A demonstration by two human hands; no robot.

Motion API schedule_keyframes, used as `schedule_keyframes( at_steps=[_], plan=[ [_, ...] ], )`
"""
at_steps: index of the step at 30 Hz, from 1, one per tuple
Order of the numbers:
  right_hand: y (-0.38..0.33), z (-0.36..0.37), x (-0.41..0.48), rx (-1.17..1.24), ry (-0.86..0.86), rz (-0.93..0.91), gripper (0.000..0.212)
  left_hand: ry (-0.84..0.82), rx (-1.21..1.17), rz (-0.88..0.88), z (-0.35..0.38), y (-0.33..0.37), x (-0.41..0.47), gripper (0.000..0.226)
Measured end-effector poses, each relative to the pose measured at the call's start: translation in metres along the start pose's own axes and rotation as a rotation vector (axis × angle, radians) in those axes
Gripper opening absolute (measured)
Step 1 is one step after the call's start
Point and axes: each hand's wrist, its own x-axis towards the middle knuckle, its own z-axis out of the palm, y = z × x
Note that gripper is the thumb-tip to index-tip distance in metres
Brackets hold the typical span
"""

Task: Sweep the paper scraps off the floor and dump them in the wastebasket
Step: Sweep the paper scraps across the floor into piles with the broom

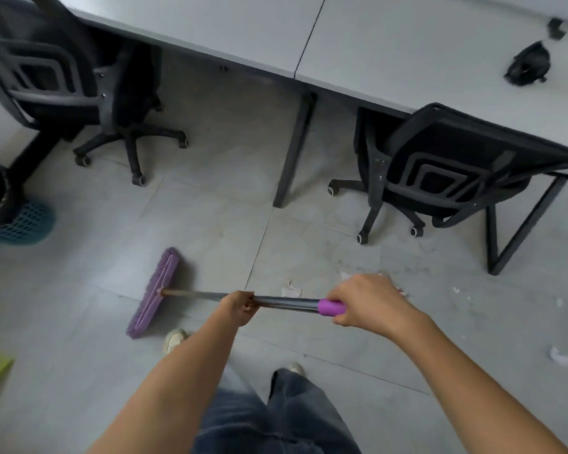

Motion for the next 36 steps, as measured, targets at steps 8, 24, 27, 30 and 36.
schedule_keyframes(
  at_steps=[8,24,27,30,36],
  plan=[
    [0.035,0.014,-0.058,-0.100,0.056,-0.051,0.030,-0.055,-0.347,-0.103,0.000,-0.108,-0.036,0.024],
    [-0.108,0.120,-0.096,-0.116,0.042,-0.307,0.022,0.147,-0.487,0.050,-0.176,-0.178,-0.047,0.028],
    [-0.111,0.132,-0.102,-0.087,0.023,-0.342,0.021,0.206,-0.350,0.086,-0.169,-0.185,-0.049,0.027],
    [-0.086,0.140,-0.112,0.008,0.022,-0.335,0.021,0.224,-0.296,0.101,-0.148,-0.198,-0.051,0.022],
    [0.012,0.159,-0.156,0.188,0.067,-0.262,0.025,0.218,-0.251,0.097,-0.056,-0.253,-0.052,0.023]
  ],
)
